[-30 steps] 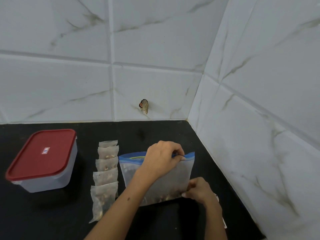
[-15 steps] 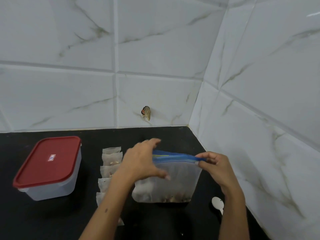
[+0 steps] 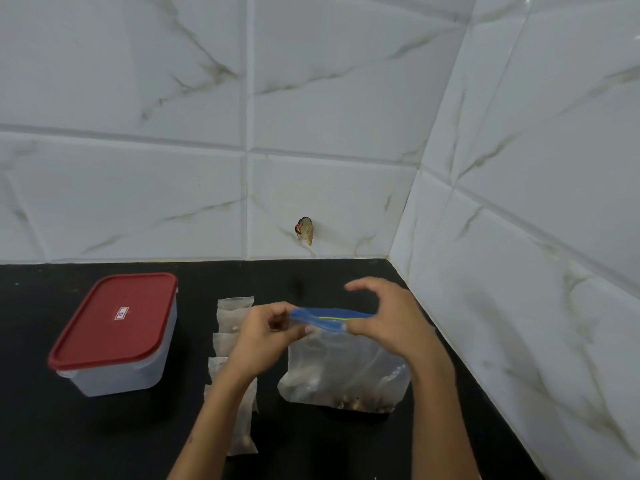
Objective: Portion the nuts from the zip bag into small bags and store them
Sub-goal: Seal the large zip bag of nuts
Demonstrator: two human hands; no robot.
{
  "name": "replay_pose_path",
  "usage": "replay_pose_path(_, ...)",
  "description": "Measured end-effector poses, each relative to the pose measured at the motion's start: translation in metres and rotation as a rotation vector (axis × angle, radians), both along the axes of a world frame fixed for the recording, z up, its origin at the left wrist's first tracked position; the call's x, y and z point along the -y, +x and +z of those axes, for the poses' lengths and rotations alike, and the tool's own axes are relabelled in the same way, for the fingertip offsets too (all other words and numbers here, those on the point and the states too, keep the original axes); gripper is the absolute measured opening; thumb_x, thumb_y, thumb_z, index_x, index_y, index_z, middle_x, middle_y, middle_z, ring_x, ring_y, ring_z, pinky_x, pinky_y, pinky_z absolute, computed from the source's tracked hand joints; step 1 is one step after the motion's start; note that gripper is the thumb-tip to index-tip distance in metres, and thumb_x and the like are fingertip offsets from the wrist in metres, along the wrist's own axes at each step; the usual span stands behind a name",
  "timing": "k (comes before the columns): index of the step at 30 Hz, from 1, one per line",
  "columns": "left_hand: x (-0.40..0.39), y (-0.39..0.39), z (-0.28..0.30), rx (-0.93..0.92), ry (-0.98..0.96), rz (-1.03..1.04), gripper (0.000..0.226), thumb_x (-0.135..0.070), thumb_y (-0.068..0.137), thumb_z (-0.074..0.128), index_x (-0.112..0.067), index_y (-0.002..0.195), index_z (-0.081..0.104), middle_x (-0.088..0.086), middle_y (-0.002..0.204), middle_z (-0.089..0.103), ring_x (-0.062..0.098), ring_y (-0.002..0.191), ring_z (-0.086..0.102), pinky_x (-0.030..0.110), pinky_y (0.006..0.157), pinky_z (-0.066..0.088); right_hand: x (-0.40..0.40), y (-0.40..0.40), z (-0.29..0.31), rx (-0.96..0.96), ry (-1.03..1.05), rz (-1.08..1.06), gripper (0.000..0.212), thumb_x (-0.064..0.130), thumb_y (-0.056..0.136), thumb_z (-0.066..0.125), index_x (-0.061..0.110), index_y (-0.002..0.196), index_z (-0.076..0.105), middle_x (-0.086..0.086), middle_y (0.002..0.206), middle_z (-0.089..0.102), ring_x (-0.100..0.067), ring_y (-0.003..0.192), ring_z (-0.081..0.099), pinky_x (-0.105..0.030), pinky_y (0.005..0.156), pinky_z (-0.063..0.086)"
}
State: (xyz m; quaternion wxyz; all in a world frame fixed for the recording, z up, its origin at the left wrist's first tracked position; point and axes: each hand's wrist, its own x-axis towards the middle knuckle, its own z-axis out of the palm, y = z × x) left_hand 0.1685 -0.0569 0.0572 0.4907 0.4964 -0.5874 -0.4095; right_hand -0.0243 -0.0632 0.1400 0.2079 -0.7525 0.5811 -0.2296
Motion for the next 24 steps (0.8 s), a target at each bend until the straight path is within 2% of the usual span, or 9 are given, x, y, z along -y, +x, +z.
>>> replay_pose_path(4,-0.001,-0.006,0.002,-0.182,-0.021,-0.036,0.013,0.001,0.08,0.068,-0.007,0.09,0.069,0.007,0.081,0.075,0.015,0.077,0.071,0.021,0.071,0.056,0.007,0.033,-0.004,-0.095,0.075,0.086,0.037,0.021,0.075,0.077,0.023,0.11,0.066,0.008,0.105,0.063,-0.007,0.099,0.058,-0.029,0.091,0.049)
replay_pose_path(8,-0.003,-0.012,0.001,-0.347,-0.01,0.051,0.012,0.004,0.08,0.066,-0.004,0.089,0.065,0.005,0.076,0.075,0.011,0.073,0.072,0.017,0.067,0.055,0.014,0.041,-0.006,-0.114,0.03,0.066,0.02,0.021,0.078,0.075,0.019,0.097,0.072,0.002,0.093,0.069,-0.011,0.085,0.064,-0.031,0.082,0.054)
replay_pose_path(14,-0.003,-0.015,0.0,-0.376,-0.035,0.065,0.013,-0.002,0.088,0.059,-0.006,0.096,0.069,-0.002,0.082,0.075,0.006,0.079,0.07,0.015,0.07,0.053,0.022,0.041,0.0,-0.112,0.054,0.074,0.019,0.016,0.078,0.073,0.017,0.096,0.074,-0.001,0.09,0.07,-0.013,0.083,0.065,-0.029,0.08,0.054)
replay_pose_path(21,0.001,-0.019,0.0,-0.397,-0.037,0.125,0.011,-0.004,0.086,0.063,-0.011,0.091,0.07,-0.004,0.08,0.075,0.005,0.078,0.069,0.014,0.069,0.053,0.027,0.044,0.002,-0.11,0.067,0.115,0.018,0.017,0.078,0.072,0.015,0.096,0.074,0.003,0.083,0.064,-0.012,0.08,0.063,-0.024,0.073,0.05)
replay_pose_path(24,0.002,-0.016,-0.002,-0.413,-0.036,0.162,0.008,-0.003,0.084,0.066,-0.01,0.087,0.069,-0.004,0.075,0.074,0.004,0.074,0.069,0.014,0.067,0.053,0.028,0.046,0.001,-0.11,0.052,0.117,0.019,0.018,0.077,0.073,0.015,0.096,0.074,0.0,0.087,0.068,-0.012,0.081,0.064,-0.026,0.076,0.052)
